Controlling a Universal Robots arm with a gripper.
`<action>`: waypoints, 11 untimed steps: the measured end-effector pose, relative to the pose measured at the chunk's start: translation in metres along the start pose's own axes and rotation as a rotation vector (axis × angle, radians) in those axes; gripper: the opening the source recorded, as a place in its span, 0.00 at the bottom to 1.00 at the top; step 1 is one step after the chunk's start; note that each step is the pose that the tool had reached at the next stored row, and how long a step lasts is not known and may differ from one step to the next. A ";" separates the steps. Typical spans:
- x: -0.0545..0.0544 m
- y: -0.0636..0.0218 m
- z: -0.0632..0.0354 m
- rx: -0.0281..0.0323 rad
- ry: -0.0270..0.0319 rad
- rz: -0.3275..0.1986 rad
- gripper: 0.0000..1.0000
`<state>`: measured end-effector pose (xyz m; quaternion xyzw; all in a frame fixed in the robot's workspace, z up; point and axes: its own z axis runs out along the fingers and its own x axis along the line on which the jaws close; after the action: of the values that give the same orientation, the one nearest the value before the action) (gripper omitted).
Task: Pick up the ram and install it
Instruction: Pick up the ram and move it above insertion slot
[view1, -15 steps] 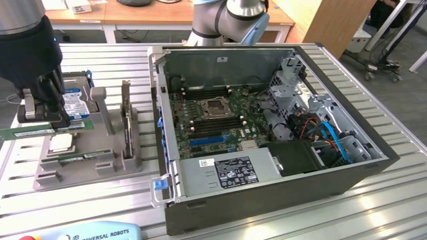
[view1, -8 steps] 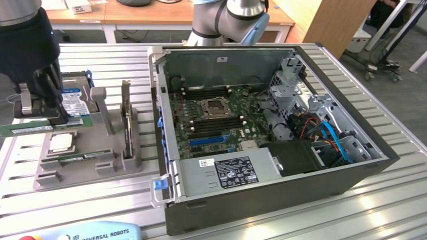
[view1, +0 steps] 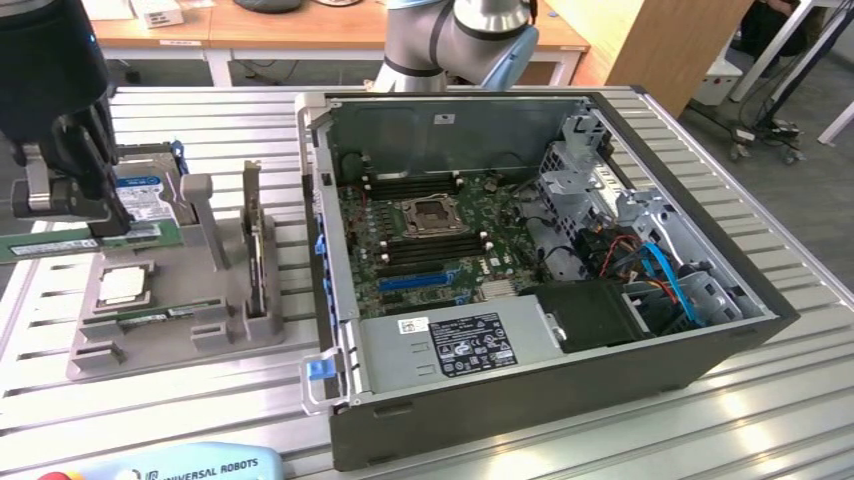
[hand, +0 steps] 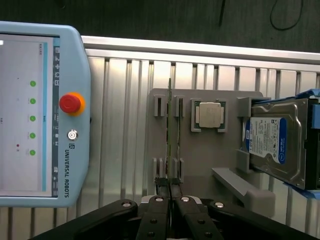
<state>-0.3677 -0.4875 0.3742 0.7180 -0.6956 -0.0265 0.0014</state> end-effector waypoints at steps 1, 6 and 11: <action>0.000 0.0001 -0.0018 0.0000 0.0001 0.000 0.12; 0.000 0.0004 -0.0102 0.0000 0.0000 0.000 0.12; -0.001 0.0007 -0.0194 0.0000 0.0001 0.000 0.12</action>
<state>-0.3676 -0.4875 0.3936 0.7179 -0.6956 -0.0264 0.0015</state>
